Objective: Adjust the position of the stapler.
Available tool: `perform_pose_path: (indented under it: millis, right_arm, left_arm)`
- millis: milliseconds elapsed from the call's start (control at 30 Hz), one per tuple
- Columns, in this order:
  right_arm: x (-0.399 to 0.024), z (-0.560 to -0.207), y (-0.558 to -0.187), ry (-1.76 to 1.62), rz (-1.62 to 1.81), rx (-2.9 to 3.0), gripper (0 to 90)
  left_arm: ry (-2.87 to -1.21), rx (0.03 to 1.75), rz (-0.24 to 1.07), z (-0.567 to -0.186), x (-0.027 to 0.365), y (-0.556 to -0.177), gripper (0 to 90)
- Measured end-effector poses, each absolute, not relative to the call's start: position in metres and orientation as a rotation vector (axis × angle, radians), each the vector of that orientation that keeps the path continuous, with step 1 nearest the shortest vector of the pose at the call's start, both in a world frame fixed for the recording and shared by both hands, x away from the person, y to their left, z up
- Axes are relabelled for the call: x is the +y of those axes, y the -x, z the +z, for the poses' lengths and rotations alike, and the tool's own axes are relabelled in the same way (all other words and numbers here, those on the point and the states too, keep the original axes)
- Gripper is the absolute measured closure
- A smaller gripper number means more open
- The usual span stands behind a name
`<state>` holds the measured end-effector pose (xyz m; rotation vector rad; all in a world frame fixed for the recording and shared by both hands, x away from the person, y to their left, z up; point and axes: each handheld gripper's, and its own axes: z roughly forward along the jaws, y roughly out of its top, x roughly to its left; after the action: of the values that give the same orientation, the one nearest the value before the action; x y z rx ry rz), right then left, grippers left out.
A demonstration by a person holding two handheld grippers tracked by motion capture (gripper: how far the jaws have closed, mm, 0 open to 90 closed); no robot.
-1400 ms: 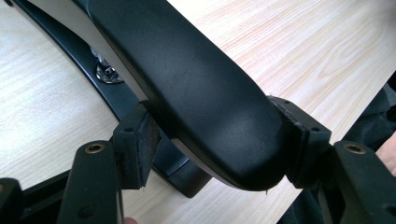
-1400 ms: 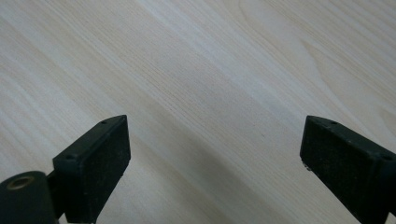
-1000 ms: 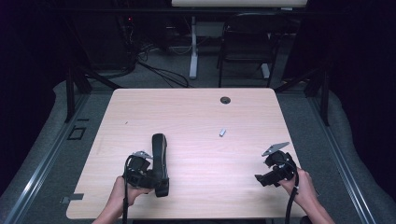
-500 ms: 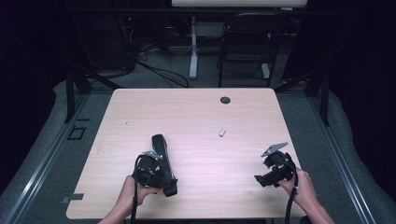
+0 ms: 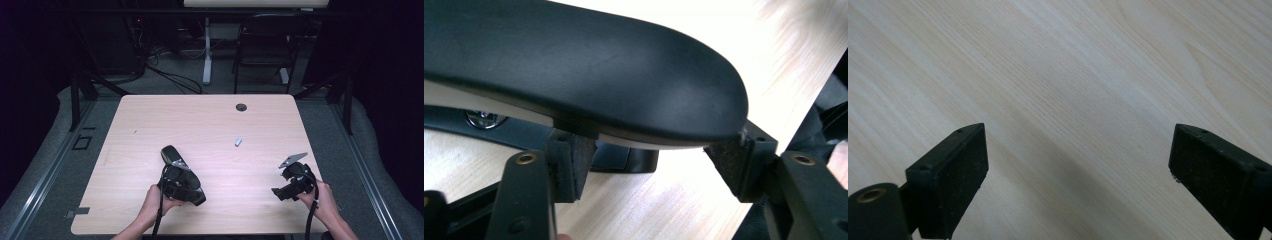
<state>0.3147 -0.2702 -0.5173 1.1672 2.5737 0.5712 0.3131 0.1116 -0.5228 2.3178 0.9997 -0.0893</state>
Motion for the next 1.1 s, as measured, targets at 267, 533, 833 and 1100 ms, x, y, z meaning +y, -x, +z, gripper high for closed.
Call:
perform_pose_path:
  millis: [267,533,833,1100]
  right_arm:
    - [-0.253,-0.509,-0.312,-1.188,0.741,2.599,6.3]
    - [-0.219,-0.510,-0.320,-1.168,0.809,2.674,5.2]
    - [-0.175,-0.509,-0.327,-1.072,0.868,2.779,0.0]
    - [-0.125,-0.504,-0.324,-0.946,0.907,2.838,0.0]
  left_arm:
    - [-2.350,0.991,-0.069,-0.518,0.140,-0.305,26.0]
    - [-2.299,1.086,-0.001,-0.516,0.172,-0.318,15.9]
    - [-2.263,1.100,0.059,-0.518,0.188,-0.333,3.4]
    - [-2.221,1.210,0.035,-0.526,0.206,-0.345,0.8]
